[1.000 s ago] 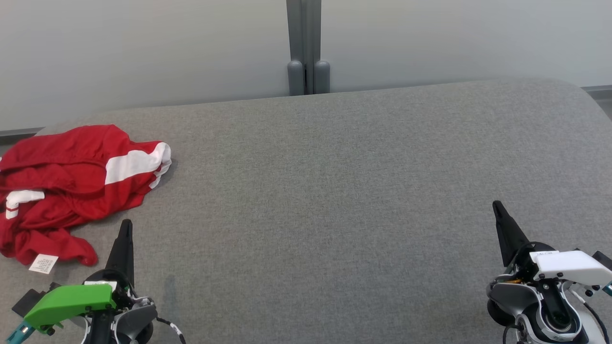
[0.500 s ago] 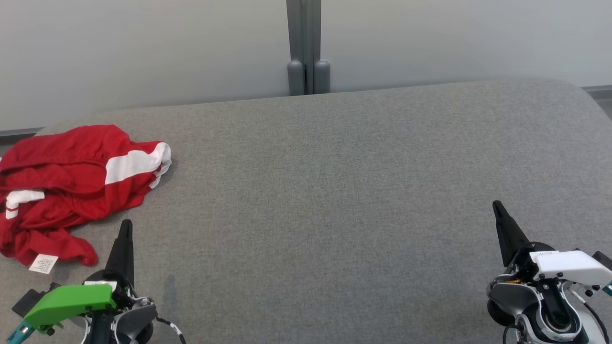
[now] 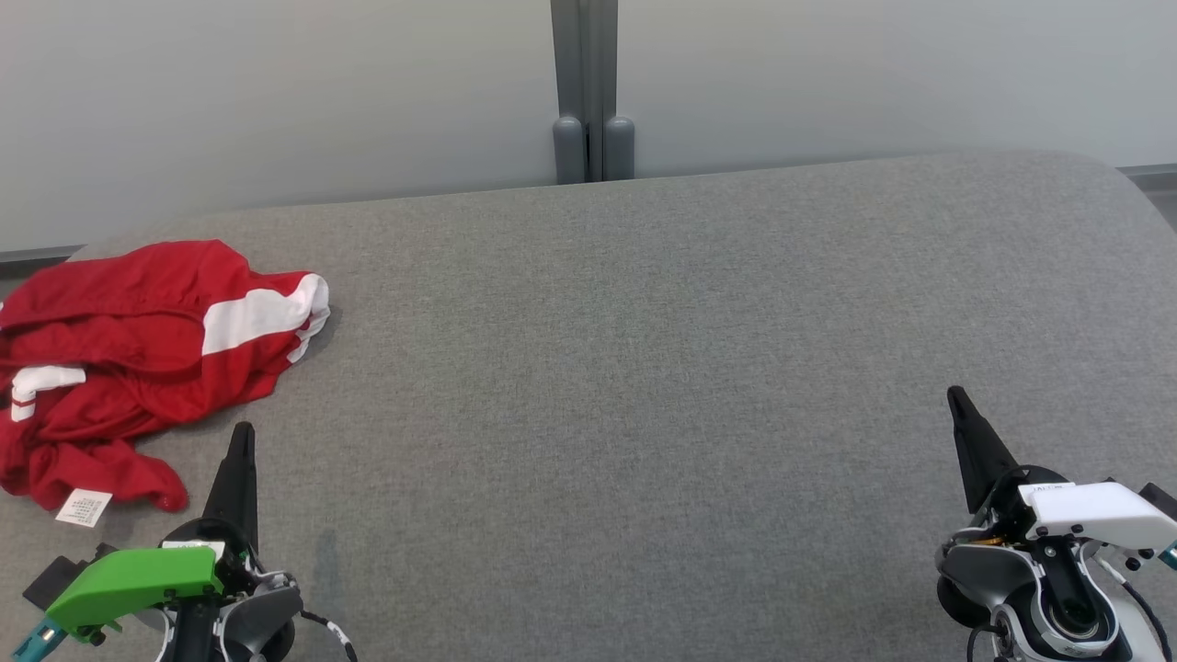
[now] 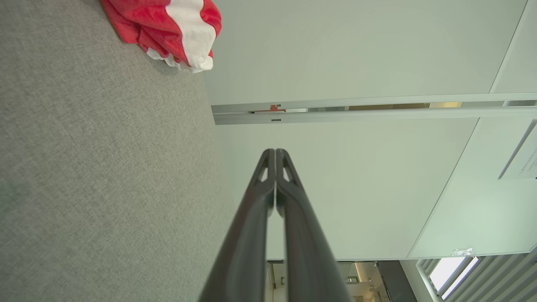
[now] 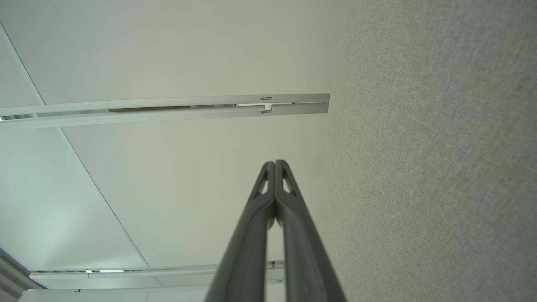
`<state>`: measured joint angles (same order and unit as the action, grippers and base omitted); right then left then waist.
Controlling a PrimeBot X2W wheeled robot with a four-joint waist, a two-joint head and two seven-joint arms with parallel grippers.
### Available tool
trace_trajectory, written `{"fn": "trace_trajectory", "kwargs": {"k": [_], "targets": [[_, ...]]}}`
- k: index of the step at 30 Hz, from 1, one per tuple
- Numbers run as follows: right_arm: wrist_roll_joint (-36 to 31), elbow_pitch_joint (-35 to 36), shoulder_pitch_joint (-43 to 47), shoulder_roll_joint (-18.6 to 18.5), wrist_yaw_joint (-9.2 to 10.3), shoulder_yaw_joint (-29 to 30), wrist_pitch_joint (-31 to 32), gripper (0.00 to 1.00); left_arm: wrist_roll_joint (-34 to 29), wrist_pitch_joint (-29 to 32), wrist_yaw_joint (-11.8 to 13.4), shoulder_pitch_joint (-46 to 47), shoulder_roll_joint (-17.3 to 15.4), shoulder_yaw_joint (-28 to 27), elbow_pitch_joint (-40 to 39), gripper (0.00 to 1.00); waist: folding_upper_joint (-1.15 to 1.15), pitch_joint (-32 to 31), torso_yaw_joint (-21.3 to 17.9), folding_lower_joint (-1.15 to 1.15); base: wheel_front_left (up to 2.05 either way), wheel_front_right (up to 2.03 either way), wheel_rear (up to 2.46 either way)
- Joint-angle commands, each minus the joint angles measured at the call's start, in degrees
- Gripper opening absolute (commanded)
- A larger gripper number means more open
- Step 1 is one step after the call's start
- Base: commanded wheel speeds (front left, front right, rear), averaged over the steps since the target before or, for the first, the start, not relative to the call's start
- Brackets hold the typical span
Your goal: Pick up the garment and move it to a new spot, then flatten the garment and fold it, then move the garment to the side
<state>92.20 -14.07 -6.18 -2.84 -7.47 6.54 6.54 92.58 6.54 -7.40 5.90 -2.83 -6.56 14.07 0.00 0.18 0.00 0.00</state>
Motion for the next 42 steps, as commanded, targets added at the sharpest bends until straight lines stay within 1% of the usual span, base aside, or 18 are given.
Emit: {"fn": "trace_trajectory", "kwargs": {"k": [1,42], "targets": [[0.4,0.0,-0.3,-0.1,-0.05,0.0,0.1,0.0,-0.3,0.1,-0.3,0.9,-0.1,-0.1,0.0,0.0,0.0,0.0,0.0,0.0,0.0,0.0,0.0],[0.4,0.0,-0.3,-0.1,-0.05,0.0,0.1,0.0,-0.3,0.1,-0.3,0.9,-0.1,-0.1,0.0,0.0,0.0,0.0,0.0,0.0,0.0,0.0,0.0]]}}
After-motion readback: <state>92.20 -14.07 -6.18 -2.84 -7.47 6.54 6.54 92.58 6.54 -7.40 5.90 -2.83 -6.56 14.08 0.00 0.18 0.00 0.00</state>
